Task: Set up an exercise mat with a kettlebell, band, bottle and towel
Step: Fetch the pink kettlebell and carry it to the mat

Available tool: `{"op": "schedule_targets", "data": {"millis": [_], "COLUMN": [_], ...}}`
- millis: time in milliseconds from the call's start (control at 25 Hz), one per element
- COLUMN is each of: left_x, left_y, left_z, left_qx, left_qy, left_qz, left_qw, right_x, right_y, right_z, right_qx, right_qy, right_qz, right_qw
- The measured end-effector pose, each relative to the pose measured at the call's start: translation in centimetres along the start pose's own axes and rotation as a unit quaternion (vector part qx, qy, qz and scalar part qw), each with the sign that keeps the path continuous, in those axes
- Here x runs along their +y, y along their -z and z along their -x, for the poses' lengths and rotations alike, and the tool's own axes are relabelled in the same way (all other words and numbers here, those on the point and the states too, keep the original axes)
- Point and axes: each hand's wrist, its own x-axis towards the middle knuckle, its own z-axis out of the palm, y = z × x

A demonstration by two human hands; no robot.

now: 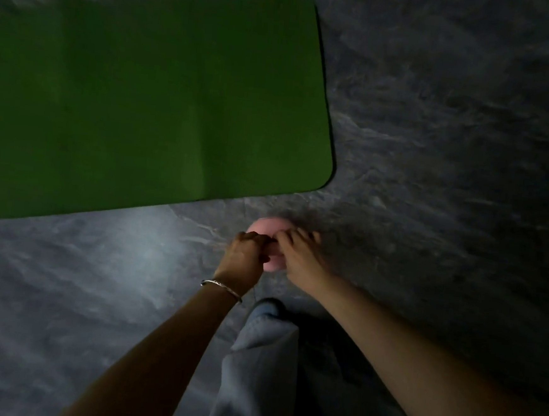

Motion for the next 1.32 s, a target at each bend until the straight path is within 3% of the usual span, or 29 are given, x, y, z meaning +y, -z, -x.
{"op": "schedule_targets", "data": {"millis": [640, 920, 1120, 1320], "left_x": [-0.9, 0.5, 5.4, 11.6], "left_y": [-4.2, -2.3, 7.4, 23.8], "left_z": [-4.0, -2.1, 3.5, 14.7], "left_qx": [0.017, -0.018, 0.066, 0.209], "left_qy": [-0.001, 0.074, 0.108, 0.124], "left_qz": [0.013, 0.027, 0.134, 0.219], "left_qw": [1.000, 0.997, 0.983, 0.945], "right_x": [4.3, 2.9, -2.0, -13.1], "right_y": [-3.7, -1.2, 8.9, 23.4], "right_z": [-3.0, -2.1, 3.0, 10.5], "right_qx": [0.036, 0.020, 0.072, 0.143], "right_qy": [0.008, -0.027, -0.018, 0.016], "right_qz": [-0.018, -0.027, -0.048, -0.124], "right_qw": [0.999, 0.999, 0.996, 0.982]}}
